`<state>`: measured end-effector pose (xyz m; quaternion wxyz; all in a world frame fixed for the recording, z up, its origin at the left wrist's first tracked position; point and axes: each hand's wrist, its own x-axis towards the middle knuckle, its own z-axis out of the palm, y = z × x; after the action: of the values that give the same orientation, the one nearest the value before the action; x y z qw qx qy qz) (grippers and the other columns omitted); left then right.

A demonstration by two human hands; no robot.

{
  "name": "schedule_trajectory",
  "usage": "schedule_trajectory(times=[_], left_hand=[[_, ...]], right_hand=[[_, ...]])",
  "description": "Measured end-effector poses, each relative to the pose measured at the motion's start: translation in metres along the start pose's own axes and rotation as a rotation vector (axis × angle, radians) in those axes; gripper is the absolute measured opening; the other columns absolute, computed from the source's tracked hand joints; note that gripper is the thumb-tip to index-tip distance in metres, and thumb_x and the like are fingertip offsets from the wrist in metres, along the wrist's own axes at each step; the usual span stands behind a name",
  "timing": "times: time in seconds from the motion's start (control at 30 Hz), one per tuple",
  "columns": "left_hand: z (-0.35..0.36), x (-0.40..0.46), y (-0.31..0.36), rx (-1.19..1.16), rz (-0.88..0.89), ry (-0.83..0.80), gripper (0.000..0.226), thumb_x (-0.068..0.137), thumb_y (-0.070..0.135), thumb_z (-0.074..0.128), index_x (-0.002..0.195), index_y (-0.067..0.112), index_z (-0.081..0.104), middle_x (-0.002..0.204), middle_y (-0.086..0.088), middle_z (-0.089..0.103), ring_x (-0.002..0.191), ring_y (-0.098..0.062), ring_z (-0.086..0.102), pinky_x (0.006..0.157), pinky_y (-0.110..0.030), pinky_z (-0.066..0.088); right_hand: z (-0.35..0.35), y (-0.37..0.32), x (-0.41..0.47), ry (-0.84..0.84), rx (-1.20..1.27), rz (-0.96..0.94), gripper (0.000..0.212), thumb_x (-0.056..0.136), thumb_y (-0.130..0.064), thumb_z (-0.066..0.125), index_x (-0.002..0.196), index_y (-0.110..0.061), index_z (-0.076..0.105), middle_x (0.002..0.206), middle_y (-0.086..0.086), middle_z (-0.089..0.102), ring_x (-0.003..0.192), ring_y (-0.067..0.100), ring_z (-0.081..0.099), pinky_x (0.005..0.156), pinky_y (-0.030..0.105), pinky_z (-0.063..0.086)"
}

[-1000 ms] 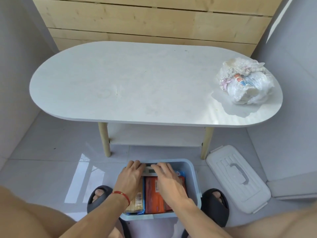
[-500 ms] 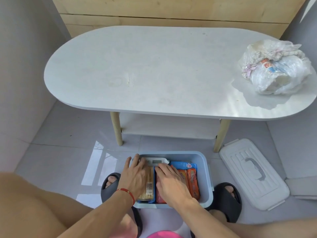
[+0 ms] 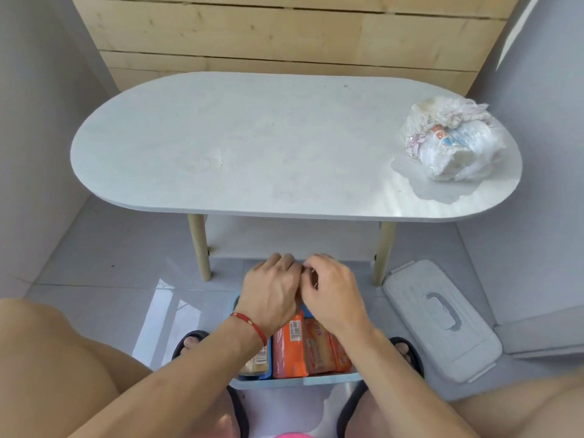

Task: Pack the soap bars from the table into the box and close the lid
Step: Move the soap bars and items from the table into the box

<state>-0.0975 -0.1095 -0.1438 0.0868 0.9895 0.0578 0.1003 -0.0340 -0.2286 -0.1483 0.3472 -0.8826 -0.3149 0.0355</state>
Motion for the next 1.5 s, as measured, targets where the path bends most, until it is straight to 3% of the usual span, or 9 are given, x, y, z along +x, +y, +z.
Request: schedule_trajectory(times=[0.17,0.3,0.4,0.53,0.63,0.77,0.97,1.23,1.5], left_hand=[[-0.082,0.043,0.034,-0.255,0.170,0.283,0.019,0.074,0.006,0.053,0.087,0.013,0.065,0.086,0.000,0.063,0.065,-0.021,0.058,0.047,-0.035,0.046],[-0.122,0.086,0.029,-0.310,0.093,0.283,0.026,0.078,0.004,0.053,0.099,0.014,0.065,0.101,-0.003,0.060,0.075,-0.025,0.059,0.062,-0.041,0.052],[-0.127,0.111,0.001,-0.145,0.089,0.105,0.037,0.082,0.008,0.053,0.116,0.017,0.063,0.118,-0.006,0.060,0.102,-0.028,0.056,0.080,-0.044,0.052],[-0.110,0.113,-0.026,-0.063,0.029,-0.040,0.040,0.085,0.018,0.054,0.124,0.021,0.061,0.129,-0.006,0.060,0.114,-0.029,0.052,0.091,-0.045,0.048],[-0.096,0.112,-0.022,-0.114,-0.029,-0.016,0.037,0.084,0.018,0.054,0.120,0.021,0.062,0.129,-0.003,0.060,0.117,-0.027,0.052,0.093,-0.042,0.045],[-0.088,0.108,-0.010,-0.124,-0.030,0.054,0.038,0.083,0.015,0.052,0.119,0.018,0.062,0.125,-0.003,0.062,0.116,-0.028,0.053,0.093,-0.040,0.043],[-0.094,0.094,-0.002,-0.255,0.023,0.131,0.035,0.078,0.006,0.057,0.111,0.011,0.068,0.122,-0.005,0.063,0.124,-0.025,0.050,0.096,-0.041,0.048],[-0.115,0.052,0.009,-0.286,0.114,0.343,0.016,0.076,-0.003,0.052,0.077,0.009,0.061,0.074,-0.002,0.061,0.067,-0.024,0.053,0.054,-0.043,0.048],[-0.043,-0.014,-0.011,-0.087,-0.008,-0.122,0.014,0.082,0.014,0.047,0.085,0.020,0.059,0.087,0.004,0.063,0.074,-0.023,0.061,0.055,-0.032,0.048]], right_hand=[[-0.104,-0.035,0.028,0.470,0.189,-0.095,0.019,0.091,-0.017,0.054,0.080,-0.012,0.069,0.076,-0.005,0.069,0.067,0.011,0.064,0.061,0.022,0.051],[-0.168,-0.034,0.084,0.703,0.148,0.018,0.022,0.085,-0.022,0.055,0.096,-0.017,0.074,0.103,-0.007,0.068,0.096,0.015,0.065,0.086,0.024,0.051],[-0.197,-0.003,0.146,0.484,-0.317,0.257,0.053,0.088,-0.038,0.057,0.134,-0.012,0.057,0.145,0.012,0.045,0.135,0.033,0.042,0.115,0.044,0.031],[-0.196,0.029,0.186,0.116,-0.601,0.653,0.088,0.085,-0.070,0.038,0.152,-0.013,0.030,0.151,0.026,0.034,0.136,0.045,0.033,0.106,0.052,0.028],[-0.192,0.037,0.193,0.114,-0.666,0.653,0.081,0.083,-0.069,0.043,0.148,-0.021,0.035,0.137,0.024,0.046,0.125,0.040,0.041,0.088,0.047,0.030],[-0.201,0.048,0.183,0.156,-0.594,0.608,0.069,0.087,-0.058,0.049,0.147,-0.026,0.036,0.135,0.025,0.048,0.126,0.043,0.042,0.093,0.049,0.036],[-0.203,0.024,0.129,0.037,-0.464,0.546,0.094,0.072,-0.064,0.066,0.145,-0.014,0.035,0.134,0.017,0.053,0.125,0.041,0.046,0.078,0.042,0.036],[-0.158,-0.027,0.014,0.070,-0.281,0.246,0.093,0.063,-0.065,0.071,0.140,-0.022,0.041,0.126,0.001,0.054,0.116,0.025,0.050,0.079,0.039,0.045],[-0.055,0.006,-0.043,-0.001,-0.184,0.356,0.092,0.058,-0.068,0.066,0.135,-0.026,0.036,0.122,-0.005,0.052,0.111,0.018,0.051,0.076,0.033,0.043]])
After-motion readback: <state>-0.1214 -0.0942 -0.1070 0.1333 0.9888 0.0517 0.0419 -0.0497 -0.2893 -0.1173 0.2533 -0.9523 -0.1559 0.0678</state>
